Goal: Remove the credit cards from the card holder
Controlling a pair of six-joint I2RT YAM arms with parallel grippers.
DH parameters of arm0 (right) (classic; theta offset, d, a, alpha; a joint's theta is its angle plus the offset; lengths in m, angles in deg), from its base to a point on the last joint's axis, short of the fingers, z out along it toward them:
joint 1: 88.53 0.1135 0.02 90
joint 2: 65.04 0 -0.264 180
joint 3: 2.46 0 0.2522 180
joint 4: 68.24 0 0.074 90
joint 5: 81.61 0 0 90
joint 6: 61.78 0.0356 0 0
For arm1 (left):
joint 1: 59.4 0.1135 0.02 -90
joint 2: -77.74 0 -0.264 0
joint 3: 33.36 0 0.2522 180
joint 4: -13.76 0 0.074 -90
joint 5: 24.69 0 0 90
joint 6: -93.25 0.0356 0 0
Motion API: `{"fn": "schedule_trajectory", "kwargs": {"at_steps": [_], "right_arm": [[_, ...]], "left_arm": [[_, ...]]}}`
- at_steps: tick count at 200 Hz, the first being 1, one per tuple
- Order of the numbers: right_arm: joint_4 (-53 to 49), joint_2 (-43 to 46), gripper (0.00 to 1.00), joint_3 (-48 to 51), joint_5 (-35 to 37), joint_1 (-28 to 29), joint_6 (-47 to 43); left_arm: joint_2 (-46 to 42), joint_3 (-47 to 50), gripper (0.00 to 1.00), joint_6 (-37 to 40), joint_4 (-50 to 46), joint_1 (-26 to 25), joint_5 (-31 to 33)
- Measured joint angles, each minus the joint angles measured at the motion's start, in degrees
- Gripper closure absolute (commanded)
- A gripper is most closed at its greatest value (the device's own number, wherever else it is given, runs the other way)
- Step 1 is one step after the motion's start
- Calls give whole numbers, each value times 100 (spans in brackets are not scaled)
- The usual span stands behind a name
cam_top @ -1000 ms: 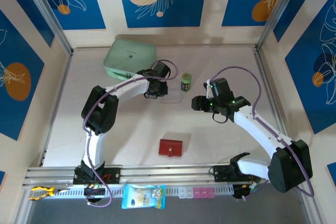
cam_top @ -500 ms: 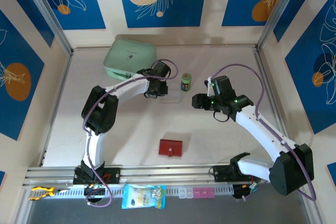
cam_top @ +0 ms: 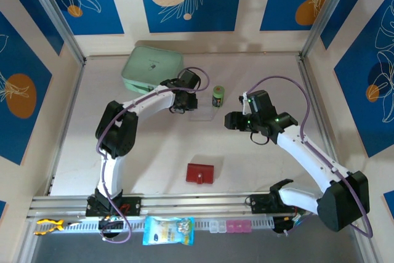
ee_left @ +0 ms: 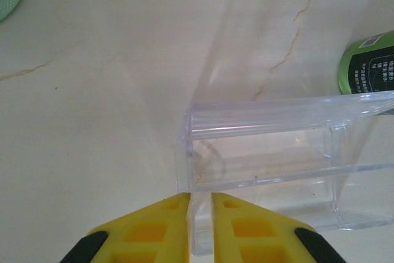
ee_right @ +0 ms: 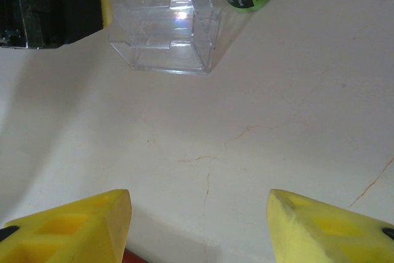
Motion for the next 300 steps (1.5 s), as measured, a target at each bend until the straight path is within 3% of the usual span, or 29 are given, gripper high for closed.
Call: {"fn": "schedule_trajectory", "kwargs": {"at_steps": [36,85,156,195,228,300], "right_arm": [[-195,31,41,-4,-63,282,173],[-452,118,44,4,-385,1198,612],[-337,120,45,568,-619,3375,1943],[-83,-457,44,763,-616,4380,2618],[212,-997,41,772,-625,4658,2907],[667,-1967,33,748,-776,4446,2959]], "left_arm": [[-369,249,81,105,7,0,-7],[-1469,1082,80,127,267,0,-345],[-2096,2476,81,55,887,-105,-1377],[-2417,3261,80,-138,1373,-308,-1823],[-2535,3740,80,-354,1816,-428,-2074],[-2594,3893,77,-501,1996,-426,-2111]]}}
